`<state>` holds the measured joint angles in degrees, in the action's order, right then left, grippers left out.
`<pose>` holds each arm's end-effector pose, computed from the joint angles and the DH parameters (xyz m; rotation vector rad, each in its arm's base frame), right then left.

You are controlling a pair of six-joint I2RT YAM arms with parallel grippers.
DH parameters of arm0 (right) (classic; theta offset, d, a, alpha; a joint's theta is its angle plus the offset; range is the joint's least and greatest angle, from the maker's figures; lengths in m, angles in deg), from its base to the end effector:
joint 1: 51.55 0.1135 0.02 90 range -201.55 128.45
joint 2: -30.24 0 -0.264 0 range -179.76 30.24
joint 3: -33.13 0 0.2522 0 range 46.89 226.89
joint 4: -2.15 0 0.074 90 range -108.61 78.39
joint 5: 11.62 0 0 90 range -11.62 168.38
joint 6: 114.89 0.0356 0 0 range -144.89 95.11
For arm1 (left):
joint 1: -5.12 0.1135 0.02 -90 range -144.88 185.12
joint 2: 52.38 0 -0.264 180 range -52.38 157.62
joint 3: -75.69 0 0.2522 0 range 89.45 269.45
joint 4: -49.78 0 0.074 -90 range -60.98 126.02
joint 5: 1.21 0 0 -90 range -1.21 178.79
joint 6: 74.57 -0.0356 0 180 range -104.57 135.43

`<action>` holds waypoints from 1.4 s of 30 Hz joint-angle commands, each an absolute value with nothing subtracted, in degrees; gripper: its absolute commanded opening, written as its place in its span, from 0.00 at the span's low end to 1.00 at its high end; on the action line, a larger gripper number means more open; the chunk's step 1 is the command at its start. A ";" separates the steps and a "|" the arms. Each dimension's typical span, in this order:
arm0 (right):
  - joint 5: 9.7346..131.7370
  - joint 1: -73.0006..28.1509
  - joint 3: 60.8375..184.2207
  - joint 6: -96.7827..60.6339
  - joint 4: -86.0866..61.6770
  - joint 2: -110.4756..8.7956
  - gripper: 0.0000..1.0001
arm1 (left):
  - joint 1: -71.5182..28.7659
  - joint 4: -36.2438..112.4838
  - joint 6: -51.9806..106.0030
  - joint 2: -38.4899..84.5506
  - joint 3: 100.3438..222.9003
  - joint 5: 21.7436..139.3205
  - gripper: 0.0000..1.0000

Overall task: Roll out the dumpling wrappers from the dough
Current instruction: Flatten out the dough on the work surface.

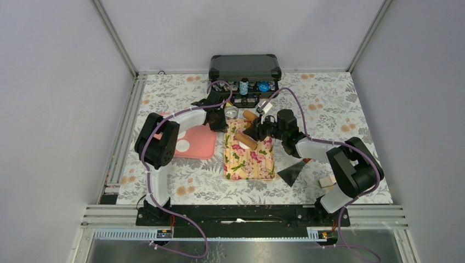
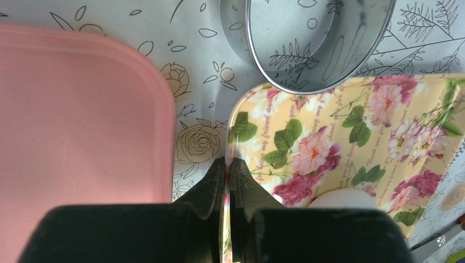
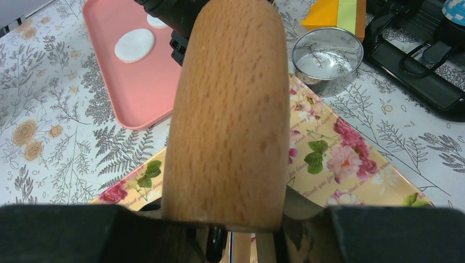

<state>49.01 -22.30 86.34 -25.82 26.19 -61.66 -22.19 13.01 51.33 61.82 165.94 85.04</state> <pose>0.2770 0.1751 0.1931 -0.8350 1.6726 0.8117 0.3652 -0.1912 0.1564 -0.1795 2.6994 -0.4458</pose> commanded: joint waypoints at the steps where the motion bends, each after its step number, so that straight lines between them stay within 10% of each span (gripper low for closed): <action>1: 49.27 -20.39 82.33 -25.68 8.34 -66.15 0.00 | -22.03 12.90 51.66 64.39 164.07 87.33 0.00; 42: 44.23 -19.39 83.45 -26.23 7.13 -64.11 0.00 | -22.03 12.81 51.82 64.45 164.01 86.64 0.00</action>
